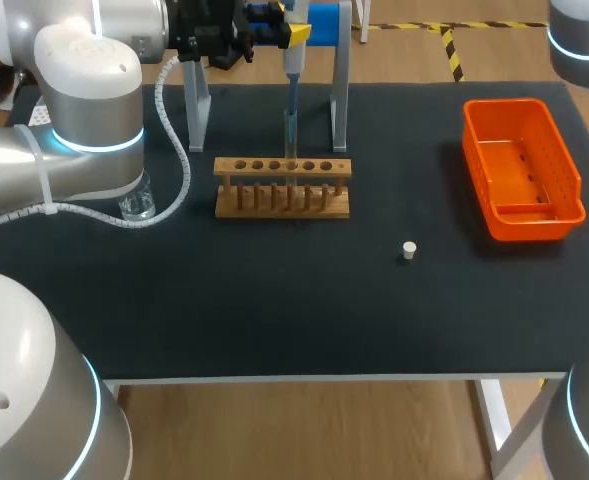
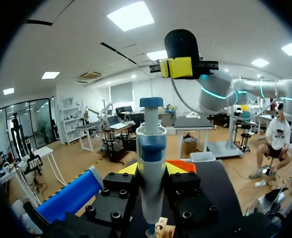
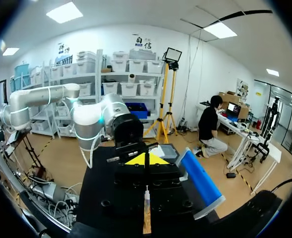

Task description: Invert the test tube, pick up the pipette, mount the tip to pipette, aspirate from beaker and dispense into the tube, eject the tip, return the pipette, and cap with the stopper.

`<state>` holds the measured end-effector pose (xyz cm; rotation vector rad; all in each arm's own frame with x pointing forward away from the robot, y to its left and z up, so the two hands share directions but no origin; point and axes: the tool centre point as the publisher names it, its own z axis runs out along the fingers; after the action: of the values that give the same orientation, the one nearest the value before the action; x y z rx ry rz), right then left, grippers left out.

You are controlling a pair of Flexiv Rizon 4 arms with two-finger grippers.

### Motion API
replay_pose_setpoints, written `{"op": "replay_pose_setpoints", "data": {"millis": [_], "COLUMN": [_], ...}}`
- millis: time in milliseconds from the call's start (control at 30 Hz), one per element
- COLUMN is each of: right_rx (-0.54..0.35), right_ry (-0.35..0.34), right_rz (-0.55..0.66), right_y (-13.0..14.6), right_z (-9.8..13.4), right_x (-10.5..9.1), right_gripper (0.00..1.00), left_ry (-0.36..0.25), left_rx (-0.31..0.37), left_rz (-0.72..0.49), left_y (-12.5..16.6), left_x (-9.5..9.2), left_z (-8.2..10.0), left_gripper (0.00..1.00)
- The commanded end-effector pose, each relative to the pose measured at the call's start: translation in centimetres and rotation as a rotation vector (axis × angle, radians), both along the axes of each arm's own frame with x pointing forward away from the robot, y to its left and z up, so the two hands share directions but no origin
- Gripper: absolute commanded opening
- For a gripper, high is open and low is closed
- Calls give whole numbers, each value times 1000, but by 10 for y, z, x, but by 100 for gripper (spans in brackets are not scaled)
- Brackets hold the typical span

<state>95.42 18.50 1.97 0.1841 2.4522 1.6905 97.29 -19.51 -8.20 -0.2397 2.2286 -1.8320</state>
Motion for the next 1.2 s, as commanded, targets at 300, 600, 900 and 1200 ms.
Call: {"op": "replay_pose_setpoints", "data": {"millis": [300, 600, 900, 1200], "right_rx": [-43, -55, -72, -81], "right_ry": [14, 29, 38, 43], "right_rz": [-8, -4, 10, 19], "right_y": [31, 34, 34, 35], "right_z": [-1, -8, -12, -15], "right_x": [23, 22, 20, 20], "right_gripper": [0, 0, 0, 0], "left_ry": [-3, -3, -3, -3], "left_rx": [-5, -5, -5, -5], "left_rz": [-2, -2, -2, -2], "left_y": [0, 0, 0, 0], "left_x": [1, 1, 1, 1], "left_z": [-1, -1, -1, -1], "left_gripper": [0, 0, 0, 0]}}
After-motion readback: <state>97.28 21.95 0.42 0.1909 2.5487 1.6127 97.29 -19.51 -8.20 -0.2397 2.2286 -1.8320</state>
